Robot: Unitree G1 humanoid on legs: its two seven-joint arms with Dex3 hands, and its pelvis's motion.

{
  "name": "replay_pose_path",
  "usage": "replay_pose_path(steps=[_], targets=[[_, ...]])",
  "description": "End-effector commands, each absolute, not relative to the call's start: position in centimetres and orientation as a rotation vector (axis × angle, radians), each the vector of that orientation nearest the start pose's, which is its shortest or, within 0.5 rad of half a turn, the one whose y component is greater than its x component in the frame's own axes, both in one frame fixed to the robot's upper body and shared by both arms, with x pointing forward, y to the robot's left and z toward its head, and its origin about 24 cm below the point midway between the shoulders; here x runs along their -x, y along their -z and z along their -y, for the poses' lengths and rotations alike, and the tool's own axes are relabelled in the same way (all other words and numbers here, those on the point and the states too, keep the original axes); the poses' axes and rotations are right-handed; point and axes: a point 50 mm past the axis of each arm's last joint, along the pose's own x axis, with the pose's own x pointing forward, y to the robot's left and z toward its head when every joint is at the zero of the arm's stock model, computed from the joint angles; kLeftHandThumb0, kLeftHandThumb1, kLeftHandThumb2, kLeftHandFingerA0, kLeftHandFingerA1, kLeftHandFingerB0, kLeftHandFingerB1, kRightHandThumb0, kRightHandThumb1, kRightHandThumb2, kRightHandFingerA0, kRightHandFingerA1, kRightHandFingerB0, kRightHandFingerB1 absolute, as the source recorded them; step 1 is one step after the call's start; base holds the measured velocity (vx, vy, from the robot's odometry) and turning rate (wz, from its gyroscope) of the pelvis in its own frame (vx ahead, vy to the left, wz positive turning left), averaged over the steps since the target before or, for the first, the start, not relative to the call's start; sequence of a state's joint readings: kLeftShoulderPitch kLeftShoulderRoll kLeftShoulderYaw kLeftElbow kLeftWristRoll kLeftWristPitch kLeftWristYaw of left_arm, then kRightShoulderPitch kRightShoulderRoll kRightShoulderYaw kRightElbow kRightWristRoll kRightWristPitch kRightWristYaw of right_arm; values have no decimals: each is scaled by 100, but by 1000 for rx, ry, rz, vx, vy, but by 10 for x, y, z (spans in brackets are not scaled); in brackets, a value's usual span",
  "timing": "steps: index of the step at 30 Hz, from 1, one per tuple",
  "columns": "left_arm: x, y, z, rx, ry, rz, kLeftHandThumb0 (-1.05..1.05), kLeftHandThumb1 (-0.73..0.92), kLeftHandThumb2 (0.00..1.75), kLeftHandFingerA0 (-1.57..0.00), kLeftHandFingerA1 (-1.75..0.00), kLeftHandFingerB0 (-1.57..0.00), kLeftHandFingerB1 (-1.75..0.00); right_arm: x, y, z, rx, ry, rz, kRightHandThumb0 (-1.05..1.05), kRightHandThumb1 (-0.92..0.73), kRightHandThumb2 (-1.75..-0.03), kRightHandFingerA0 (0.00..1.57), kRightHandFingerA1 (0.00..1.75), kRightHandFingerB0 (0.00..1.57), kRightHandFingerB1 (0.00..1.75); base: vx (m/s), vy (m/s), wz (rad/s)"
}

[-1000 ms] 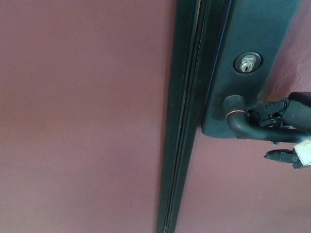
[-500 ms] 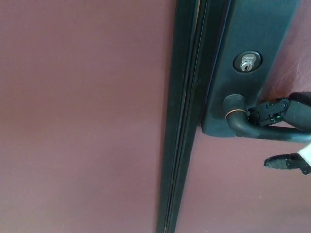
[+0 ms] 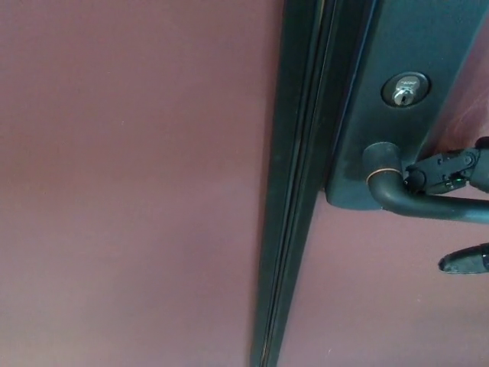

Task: The robot walks towards the door handle and put its right hand on it and twist the handle

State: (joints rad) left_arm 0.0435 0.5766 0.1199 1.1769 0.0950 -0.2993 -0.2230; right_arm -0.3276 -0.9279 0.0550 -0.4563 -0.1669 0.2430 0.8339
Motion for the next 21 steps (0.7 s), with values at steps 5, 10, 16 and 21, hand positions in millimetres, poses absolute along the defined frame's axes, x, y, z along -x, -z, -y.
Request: replay_pose_path(steps=[5, 10, 16, 21], targets=[[-105, 89, -364, -469, -92, -946, -19, 59, 58, -45, -41, -36, -36, -252, -248, 203, 1176, -677, 175, -75, -47, -90, 0, 16, 0, 15, 0, 0, 0], [-111, 87, -365, -461, -102, -933, -19, 59, 58, -45, -41, -36, -36, -253, -263, 210, 1161, -620, 226, -79, -49, -90, 0, 13, 0, 11, 0, 0, 0], [-109, 87, -365, -457, -90, -939, -19, 59, 58, -44, -41, -36, -36, -249, -269, 214, 1182, -598, 190, -77, -49, -89, 0, 13, 0, 11, 0, 0, 0], [-102, 91, -365, -438, -105, -969, -19, 60, 58, -45, -41, -36, -36, -245, -274, 212, 1276, -601, 115, -79, -50, -88, 0, 11, 0, 11, 0, 0, 0]])
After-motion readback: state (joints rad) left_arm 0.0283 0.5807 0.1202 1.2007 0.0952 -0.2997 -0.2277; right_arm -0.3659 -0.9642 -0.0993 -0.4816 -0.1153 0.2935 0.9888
